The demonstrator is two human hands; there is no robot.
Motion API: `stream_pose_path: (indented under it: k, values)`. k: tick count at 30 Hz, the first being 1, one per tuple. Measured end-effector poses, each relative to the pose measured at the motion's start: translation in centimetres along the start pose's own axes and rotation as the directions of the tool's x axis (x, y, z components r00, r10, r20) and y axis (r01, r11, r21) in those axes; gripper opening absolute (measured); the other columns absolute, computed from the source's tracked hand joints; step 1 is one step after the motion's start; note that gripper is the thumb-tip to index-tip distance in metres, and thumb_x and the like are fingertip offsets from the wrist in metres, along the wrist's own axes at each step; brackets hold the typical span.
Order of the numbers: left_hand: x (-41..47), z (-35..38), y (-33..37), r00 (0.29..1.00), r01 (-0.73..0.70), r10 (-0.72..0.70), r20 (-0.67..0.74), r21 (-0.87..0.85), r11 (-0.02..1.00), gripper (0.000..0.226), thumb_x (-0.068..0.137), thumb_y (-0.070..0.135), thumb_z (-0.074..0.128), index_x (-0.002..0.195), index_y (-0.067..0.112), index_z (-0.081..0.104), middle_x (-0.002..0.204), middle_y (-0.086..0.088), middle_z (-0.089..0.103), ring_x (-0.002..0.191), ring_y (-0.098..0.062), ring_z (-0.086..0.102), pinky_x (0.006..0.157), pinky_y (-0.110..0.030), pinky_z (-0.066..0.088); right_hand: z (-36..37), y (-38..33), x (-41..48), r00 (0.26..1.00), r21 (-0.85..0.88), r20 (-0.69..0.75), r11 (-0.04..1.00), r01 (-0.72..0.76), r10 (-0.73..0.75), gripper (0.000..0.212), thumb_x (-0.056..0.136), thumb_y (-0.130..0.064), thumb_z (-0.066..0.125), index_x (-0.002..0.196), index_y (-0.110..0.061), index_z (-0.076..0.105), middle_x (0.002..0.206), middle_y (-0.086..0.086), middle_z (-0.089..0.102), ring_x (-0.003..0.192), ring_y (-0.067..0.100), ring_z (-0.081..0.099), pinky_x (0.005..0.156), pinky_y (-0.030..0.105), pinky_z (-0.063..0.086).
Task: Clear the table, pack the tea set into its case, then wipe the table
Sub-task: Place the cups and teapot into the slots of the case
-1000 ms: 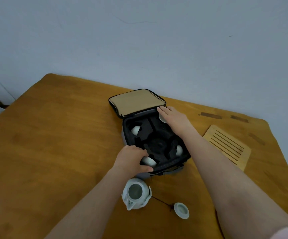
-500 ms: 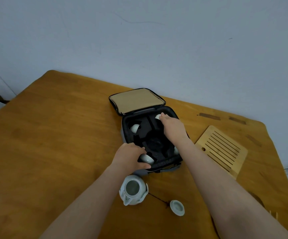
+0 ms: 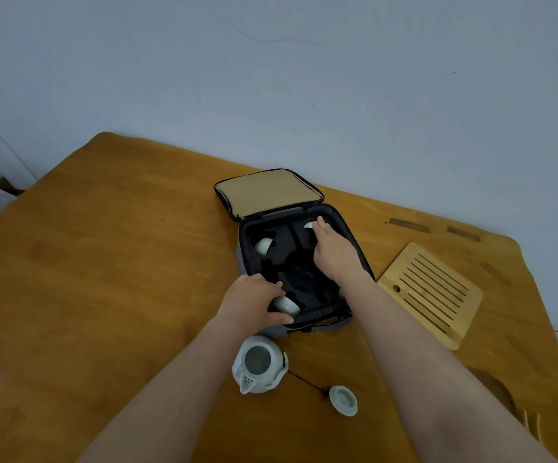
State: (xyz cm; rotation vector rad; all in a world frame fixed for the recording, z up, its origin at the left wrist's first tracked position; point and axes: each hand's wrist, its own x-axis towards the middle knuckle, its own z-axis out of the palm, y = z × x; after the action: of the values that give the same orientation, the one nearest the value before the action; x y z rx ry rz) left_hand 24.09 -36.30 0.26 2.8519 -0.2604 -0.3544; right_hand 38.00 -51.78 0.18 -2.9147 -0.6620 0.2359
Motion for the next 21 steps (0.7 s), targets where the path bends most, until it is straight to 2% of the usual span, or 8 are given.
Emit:
stream_pose_path:
  k: [2,6,12,17,21]
  values:
    - [0.0,0.1,0.0,1.0,0.002,-0.002,0.001,-0.003,1.0,0.064,0.086,0.062,0.054,0.14,0.029,0.047,0.15,0.013,0.039,0.126,-0.011,0.043,0.103,-0.028,0.032,0.1,0.0,0.0,1.0,0.013,0.005,1.0,-0.003,0.003,0.061,0.098,-0.006,0.037,0.154,-0.01,0.014,0.163,0.002,0.004,0.146,0.019,0.024,0.104,0.032,0.039]
    - [-0.1,0.1,0.0,1.0,-0.001,0.001,-0.011,0.003,1.0,0.064,0.086,0.063,0.053,0.14,0.029,0.047,0.149,0.013,0.04,0.127,-0.01,0.042,0.103,-0.028,0.032,0.2,-0.1,0.0,0.999,0.013,0.028,1.0,-0.018,0.018,0.061,0.099,-0.015,0.039,0.154,-0.01,0.013,0.163,0.003,0.004,0.143,0.021,0.028,0.103,0.034,0.039]
    - [-0.1,0.2,-0.1,1.0,-0.01,0.011,-0.015,0.024,1.0,0.063,0.087,0.062,0.051,0.14,0.029,0.047,0.15,0.012,0.04,0.126,-0.011,0.042,0.102,-0.028,0.032,0.8,-0.1,0.9,0.99,0.004,0.141,1.0,-0.023,0.022,0.062,0.101,-0.019,0.033,0.154,-0.006,0.005,0.163,0.008,-0.003,0.15,0.019,0.001,0.12,0.035,0.017]
    - [-0.1,0.4,0.1,1.0,-0.017,0.015,0.016,0.101,0.995,0.065,0.09,0.063,0.044,0.143,0.026,0.042,0.151,0.008,0.038,0.13,-0.014,0.039,0.102,-0.031,0.032,0.7,-0.3,0.7,0.983,-0.119,0.178,0.993,-0.015,0.036,0.063,0.102,-0.023,0.032,0.154,-0.007,0.001,0.163,0.008,-0.005,0.15,0.021,0.001,0.122,0.038,0.006]
    - [-0.4,0.6,0.5,1.0,-0.004,0.001,0.016,0.186,0.982,0.062,0.095,0.061,0.037,0.145,0.024,0.038,0.155,0.006,0.031,0.135,-0.015,0.033,0.106,-0.032,0.027,0.3,-0.1,0.1,0.975,-0.168,0.219,0.986,-0.008,0.046,0.06,0.101,-0.026,0.03,0.154,-0.007,0.01,0.163,0.007,0.005,0.15,0.021,-0.001,0.122,0.04,0.003]
